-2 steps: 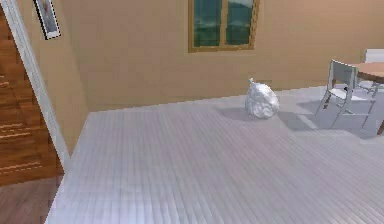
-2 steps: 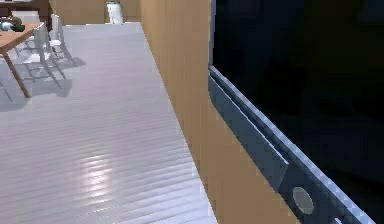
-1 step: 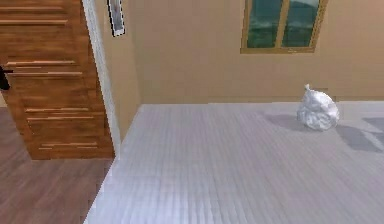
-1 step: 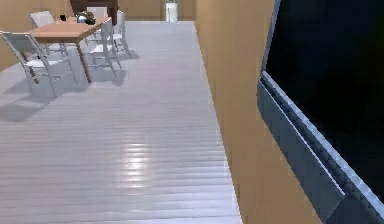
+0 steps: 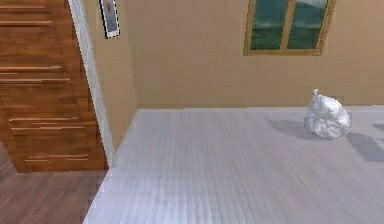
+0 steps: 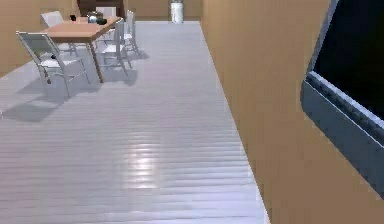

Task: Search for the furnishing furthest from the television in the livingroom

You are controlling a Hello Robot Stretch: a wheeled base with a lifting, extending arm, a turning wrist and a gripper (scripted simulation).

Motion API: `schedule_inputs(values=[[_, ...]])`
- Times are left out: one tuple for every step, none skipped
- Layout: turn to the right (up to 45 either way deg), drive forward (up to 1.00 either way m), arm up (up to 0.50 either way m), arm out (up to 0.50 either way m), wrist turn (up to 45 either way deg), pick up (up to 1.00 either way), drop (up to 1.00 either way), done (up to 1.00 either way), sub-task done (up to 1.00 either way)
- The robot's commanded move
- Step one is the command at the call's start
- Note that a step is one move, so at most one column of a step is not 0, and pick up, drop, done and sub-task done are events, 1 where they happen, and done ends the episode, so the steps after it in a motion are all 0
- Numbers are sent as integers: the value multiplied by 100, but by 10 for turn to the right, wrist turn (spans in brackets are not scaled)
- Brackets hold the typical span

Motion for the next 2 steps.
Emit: schedule_inputs(values=[[450,0,0,0,0,0,0,0,0],[420,0,0,0,0,0,0,0,0]])
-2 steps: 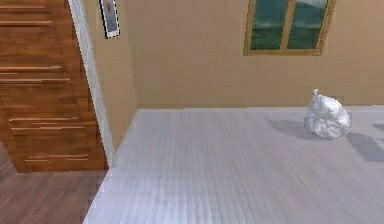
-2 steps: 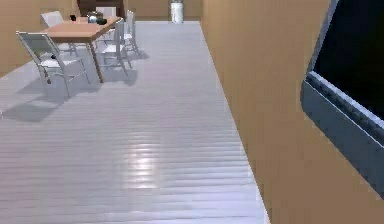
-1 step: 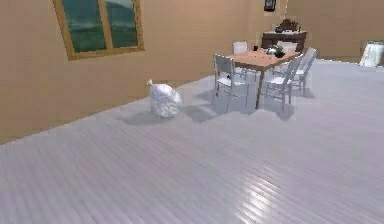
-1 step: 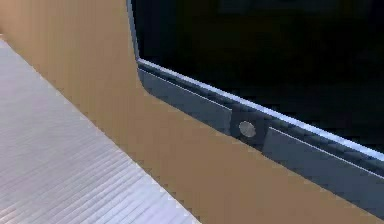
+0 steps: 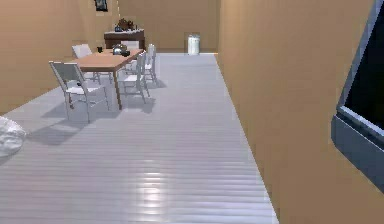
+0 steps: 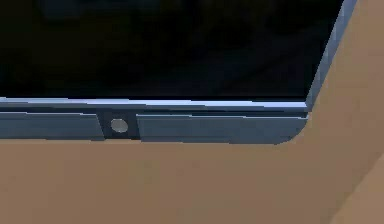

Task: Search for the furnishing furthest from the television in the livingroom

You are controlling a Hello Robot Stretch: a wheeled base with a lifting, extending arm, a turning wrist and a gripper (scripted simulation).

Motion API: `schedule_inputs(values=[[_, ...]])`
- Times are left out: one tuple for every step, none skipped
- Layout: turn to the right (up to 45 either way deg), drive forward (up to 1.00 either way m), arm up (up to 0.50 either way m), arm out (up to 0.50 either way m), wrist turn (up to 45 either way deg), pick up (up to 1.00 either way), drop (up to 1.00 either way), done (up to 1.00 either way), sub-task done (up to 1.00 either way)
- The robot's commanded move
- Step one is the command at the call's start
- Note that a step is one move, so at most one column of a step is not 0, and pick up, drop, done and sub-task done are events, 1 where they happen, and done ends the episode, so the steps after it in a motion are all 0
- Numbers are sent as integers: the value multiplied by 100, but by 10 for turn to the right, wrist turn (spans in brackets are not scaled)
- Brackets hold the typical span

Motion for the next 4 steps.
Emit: schedule_inputs(values=[[0,100,0,0,0,0,0,0,0],[0,100,0,0,0,0,0,0,0],[0,100,0,0,0,0,0,0,0],[0,100,0,0,0,0,0,0,0]])
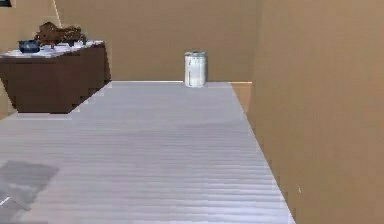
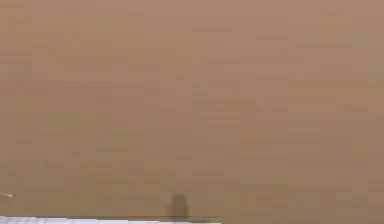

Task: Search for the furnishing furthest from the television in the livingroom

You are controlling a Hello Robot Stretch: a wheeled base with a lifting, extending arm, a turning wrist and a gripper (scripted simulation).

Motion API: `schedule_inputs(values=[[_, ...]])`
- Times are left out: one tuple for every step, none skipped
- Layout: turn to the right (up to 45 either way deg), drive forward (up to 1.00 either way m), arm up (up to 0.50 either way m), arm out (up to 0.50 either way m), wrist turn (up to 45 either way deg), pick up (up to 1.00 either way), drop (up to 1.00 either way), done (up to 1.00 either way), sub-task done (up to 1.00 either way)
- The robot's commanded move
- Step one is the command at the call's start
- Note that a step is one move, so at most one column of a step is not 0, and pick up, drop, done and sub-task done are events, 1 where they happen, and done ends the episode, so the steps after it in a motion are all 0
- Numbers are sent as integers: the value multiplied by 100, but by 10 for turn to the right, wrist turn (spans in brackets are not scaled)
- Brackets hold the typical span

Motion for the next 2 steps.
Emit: schedule_inputs(values=[[30,0,0,0,0,0,0,0,0],[0,100,0,0,0,0,0,0,0]])
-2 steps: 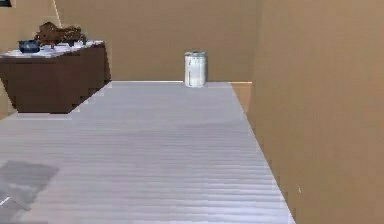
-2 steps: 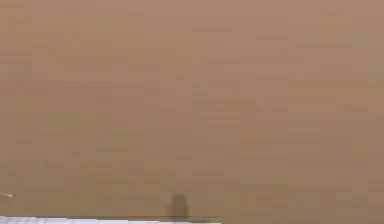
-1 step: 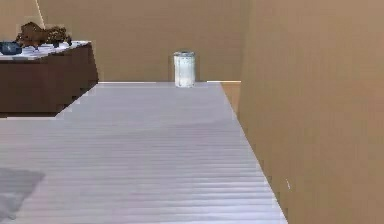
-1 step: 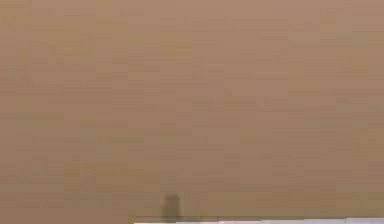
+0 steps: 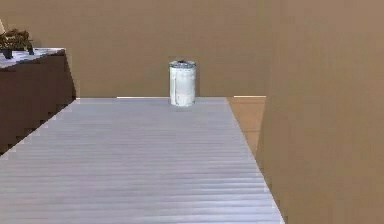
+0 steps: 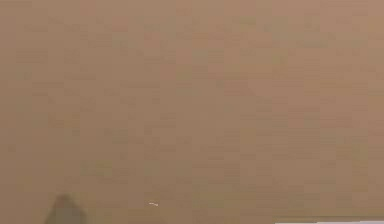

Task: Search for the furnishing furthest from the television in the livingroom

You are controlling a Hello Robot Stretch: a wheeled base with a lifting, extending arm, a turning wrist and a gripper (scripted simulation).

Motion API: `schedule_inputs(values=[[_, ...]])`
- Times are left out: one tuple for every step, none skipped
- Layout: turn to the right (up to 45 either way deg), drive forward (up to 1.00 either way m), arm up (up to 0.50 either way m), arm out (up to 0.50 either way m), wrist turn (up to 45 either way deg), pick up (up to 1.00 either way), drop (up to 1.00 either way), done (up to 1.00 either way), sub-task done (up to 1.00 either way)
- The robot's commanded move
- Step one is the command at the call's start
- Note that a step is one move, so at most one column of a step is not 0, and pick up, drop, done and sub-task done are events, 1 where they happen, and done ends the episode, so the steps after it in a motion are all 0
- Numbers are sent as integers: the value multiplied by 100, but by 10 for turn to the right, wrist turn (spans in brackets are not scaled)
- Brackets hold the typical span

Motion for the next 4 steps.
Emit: schedule_inputs(values=[[0,100,0,0,0,0,0,0,0],[0,100,0,0,0,0,0,0,0],[450,0,0,0,0,0,0,0,0],[0,70,0,0,0,0,0,0,0]])
